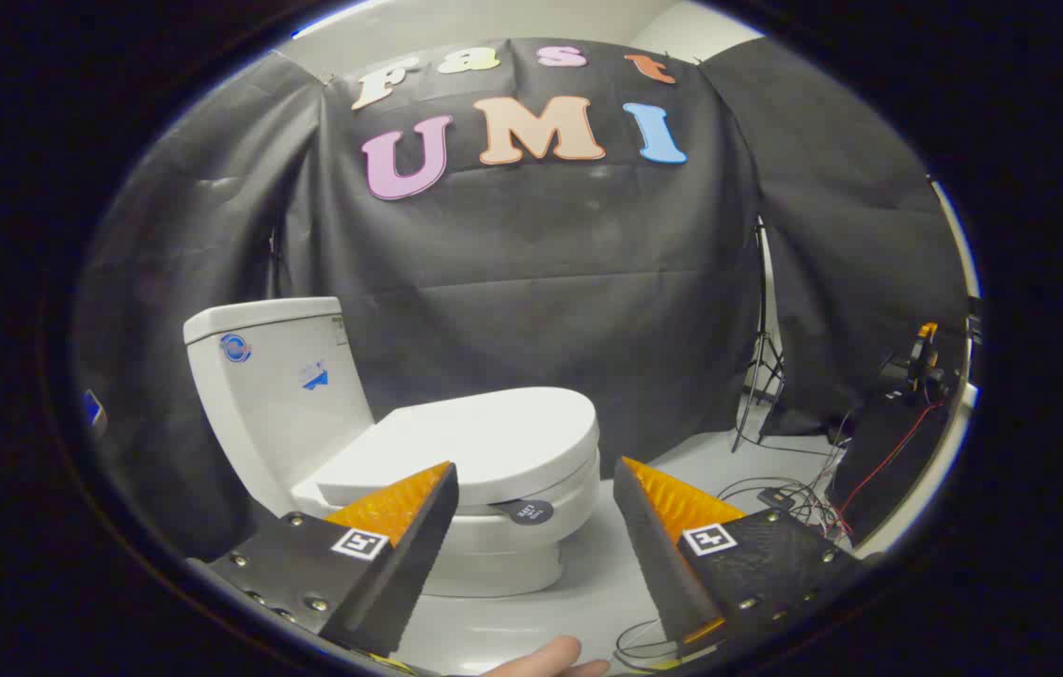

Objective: Open the toilet lid.

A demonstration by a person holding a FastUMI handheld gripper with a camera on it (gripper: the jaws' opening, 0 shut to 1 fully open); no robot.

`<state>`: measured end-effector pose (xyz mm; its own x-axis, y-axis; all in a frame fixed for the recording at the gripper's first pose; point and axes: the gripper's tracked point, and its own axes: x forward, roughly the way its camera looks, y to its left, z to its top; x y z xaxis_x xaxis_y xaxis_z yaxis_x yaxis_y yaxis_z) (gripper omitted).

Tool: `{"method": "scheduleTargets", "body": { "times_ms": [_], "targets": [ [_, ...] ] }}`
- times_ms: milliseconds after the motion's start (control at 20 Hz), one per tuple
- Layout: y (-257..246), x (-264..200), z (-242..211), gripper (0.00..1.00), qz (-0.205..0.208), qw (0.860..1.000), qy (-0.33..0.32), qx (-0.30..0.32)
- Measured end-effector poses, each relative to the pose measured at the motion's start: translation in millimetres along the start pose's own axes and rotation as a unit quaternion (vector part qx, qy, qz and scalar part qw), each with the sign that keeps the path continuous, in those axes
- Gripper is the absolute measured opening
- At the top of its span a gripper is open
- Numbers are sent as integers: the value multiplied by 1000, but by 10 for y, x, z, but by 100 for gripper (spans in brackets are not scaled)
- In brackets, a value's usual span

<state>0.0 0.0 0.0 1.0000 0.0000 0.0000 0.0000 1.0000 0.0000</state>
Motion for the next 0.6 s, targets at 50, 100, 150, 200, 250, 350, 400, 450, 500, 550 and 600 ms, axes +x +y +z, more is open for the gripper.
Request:
{"method": "scheduleTargets", "body": {
  "times_ms": [50,100,150,200,250,350,400,450,500,550,600],
  "targets": [
    [-15,-5,-3,98,-3,1000,0,-1],
    [-29,-7,4,98,-6,1000,0,-5],
    [-47,-7,0,98,-11,1000,0,-12],
    [-54,-12,17,98,-13,1000,-1,-16],
    [-58,-17,41,98,-13,1000,-5,-17],
    [-73,-11,75,98,-12,1000,-14,-7],
    [-82,-8,91,98,-14,1000,-19,-2],
    [-90,-9,106,98,-14,1000,-24,3],
    [-87,2,123,98,-14,1000,-27,6],
    [-93,26,111,98,-16,999,-28,9],
    [-99,53,95,98,-17,999,-26,11]
  ]
}}
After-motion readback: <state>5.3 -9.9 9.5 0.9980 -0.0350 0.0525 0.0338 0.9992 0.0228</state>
